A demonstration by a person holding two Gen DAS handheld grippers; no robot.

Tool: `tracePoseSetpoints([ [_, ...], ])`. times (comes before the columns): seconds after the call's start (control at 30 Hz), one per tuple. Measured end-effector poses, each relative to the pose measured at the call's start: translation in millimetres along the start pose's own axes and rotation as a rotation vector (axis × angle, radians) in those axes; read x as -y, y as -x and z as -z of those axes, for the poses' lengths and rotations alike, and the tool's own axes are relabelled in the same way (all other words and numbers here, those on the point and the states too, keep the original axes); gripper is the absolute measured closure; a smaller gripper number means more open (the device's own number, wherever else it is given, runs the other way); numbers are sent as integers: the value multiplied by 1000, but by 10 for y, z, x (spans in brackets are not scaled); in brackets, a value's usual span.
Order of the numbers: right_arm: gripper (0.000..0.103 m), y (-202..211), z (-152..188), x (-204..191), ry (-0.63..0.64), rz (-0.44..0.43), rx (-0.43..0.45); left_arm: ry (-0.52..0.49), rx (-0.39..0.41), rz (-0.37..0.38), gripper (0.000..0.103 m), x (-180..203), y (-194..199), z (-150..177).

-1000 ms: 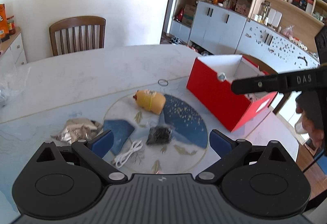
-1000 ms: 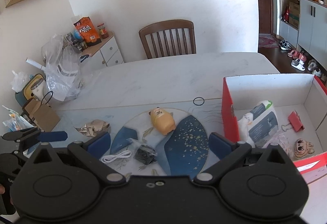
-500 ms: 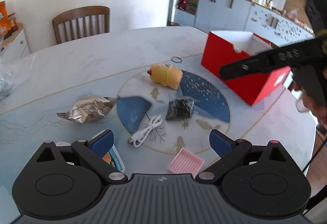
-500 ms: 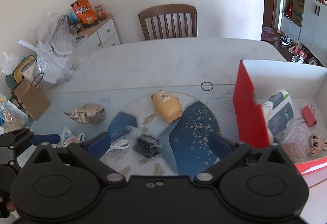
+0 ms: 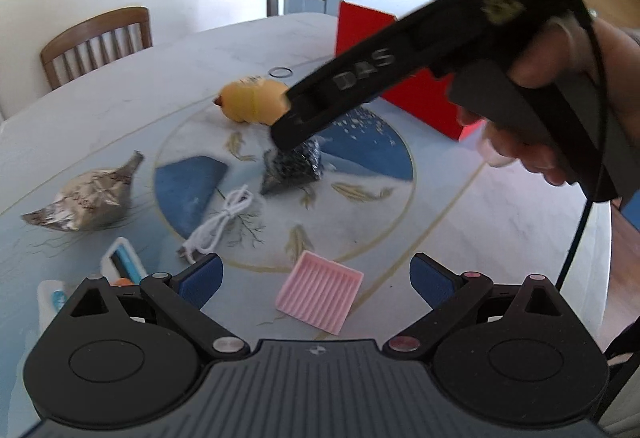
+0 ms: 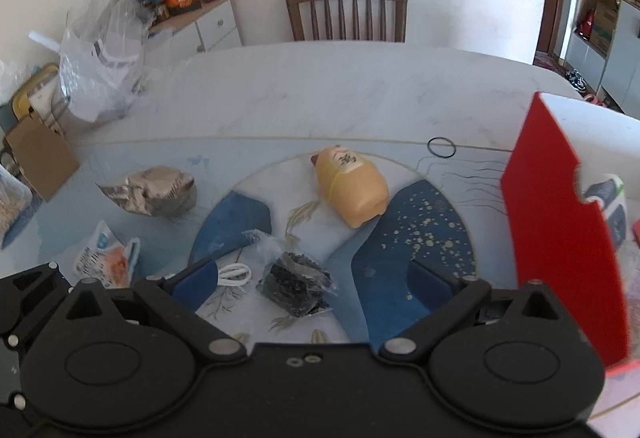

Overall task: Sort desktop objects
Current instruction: 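Grasp the pink ridged tray with the left tool while the right tool grasps the dark bag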

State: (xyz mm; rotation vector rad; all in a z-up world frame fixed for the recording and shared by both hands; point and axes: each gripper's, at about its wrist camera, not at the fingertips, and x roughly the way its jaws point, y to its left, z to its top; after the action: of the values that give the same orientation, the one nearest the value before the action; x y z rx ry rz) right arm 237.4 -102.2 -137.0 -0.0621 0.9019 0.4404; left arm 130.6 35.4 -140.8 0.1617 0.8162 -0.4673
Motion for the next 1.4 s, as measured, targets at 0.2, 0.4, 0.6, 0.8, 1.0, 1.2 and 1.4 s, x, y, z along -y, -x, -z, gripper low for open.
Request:
tracePoseSetpoints([
  [0.2, 8, -254, 23, -32, 11, 11, -49, -30, -24, 5, 3, 0, -128, 39],
  [0.4, 14, -375, 31, -40, 16, 12, -76, -45, -29, 15, 4, 1, -194, 42],
  [0.6, 19, -442, 52, -36, 12, 2, -98, -52, -49, 12, 18, 10, -239, 67],
  [0.8, 24, -465, 57, -52, 22, 3, -96, -65, -45, -2, 30, 36, -202, 98],
  [1.0, 43, -435, 80, -86, 47, 3, -87, -63, -41, -3, 40, 61, -173, 110],
  [1.2, 58, -399, 100, -94, 32, 4, -86, -60, -40, -2, 54, 66, -152, 100],
  [1.4, 63, -303, 136, -33, -4, 1, -82, -30, -42, -8, 55, 55, -136, 99],
])
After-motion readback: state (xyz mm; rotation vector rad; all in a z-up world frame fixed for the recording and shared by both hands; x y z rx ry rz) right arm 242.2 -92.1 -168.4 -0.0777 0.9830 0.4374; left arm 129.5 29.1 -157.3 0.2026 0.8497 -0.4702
